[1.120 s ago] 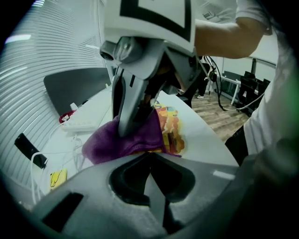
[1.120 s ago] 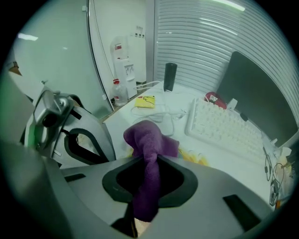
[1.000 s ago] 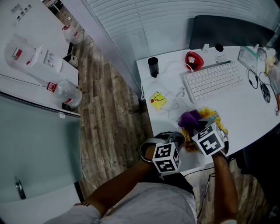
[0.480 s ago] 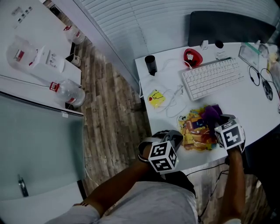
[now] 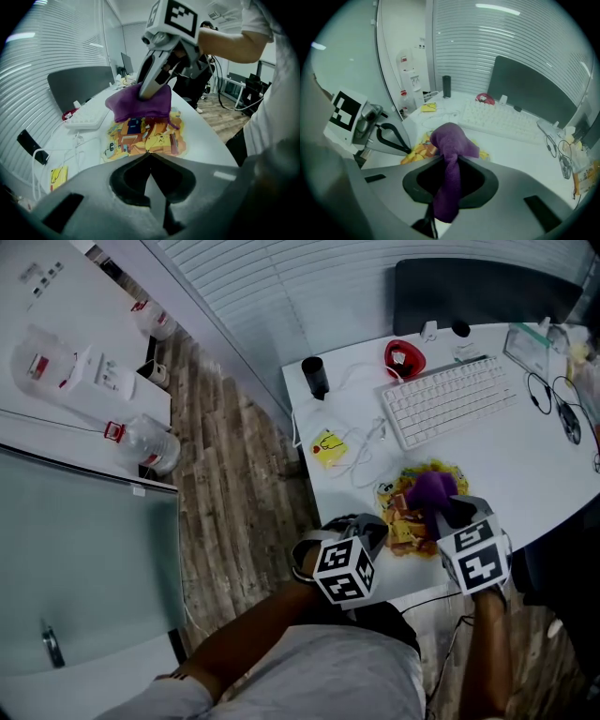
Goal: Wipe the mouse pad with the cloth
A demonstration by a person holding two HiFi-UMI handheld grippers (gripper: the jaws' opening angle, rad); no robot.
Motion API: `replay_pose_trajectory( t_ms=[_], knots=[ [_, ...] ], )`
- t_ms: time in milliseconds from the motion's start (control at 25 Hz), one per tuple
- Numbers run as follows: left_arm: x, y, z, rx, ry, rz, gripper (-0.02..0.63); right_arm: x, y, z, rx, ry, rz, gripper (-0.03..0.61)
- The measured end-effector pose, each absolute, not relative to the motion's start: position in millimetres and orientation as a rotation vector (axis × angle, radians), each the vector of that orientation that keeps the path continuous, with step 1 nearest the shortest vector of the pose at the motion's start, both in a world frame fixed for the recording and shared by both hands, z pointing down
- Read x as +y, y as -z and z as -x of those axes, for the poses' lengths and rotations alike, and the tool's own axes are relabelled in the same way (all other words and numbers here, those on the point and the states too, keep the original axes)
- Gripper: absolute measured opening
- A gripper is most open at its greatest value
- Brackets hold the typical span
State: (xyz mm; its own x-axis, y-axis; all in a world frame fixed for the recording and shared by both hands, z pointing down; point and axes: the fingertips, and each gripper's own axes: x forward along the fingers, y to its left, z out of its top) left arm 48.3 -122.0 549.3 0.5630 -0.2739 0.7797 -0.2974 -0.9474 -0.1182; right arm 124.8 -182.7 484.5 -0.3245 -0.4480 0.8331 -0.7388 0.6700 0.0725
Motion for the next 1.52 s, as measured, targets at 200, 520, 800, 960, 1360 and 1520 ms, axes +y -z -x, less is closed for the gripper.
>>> replay_pose_trajectory(
  t_ms=[200, 520, 800, 960, 1360, 1520],
  knots=[
    [-121.7, -549.4, -48.1, -0.499, -1.364, -2.758, 0.015, -154.2, -496.3, -79.6, -2.017, -0.462, -0.836, 0.066],
    [-121.9, -548.8, -48.2, -0.499, -1.358, -2.759, 0.015, -140.6, -522.2, -57.9, -1.988, -0.478, -0.739, 0.066],
    [-121.9, -549.4, -48.4, -0.502, -1.36, -2.753, 0.015, -157.2, -524.9, -101.1, -1.926, -0.462, -0.791, 0.066],
    [-122.4, -550.2, -48.5, -0.504, -1.365, -2.749, 0.015, -168.7, -525.4, -146.2, -1.869, -0.461, -0.859, 0.066],
    [-122.4, -550.1, -48.2, -0.512, -1.371, -2.739, 0.015, -181.2, -522.4, -236.1, -1.764, -0.489, -1.01, 0.066],
    [-122.3, -550.0, -47.9, -0.518, -1.371, -2.737, 0.015, -172.8, -505.7, -228.0, -1.8, -0.474, -1.036, 0.066]
  ],
)
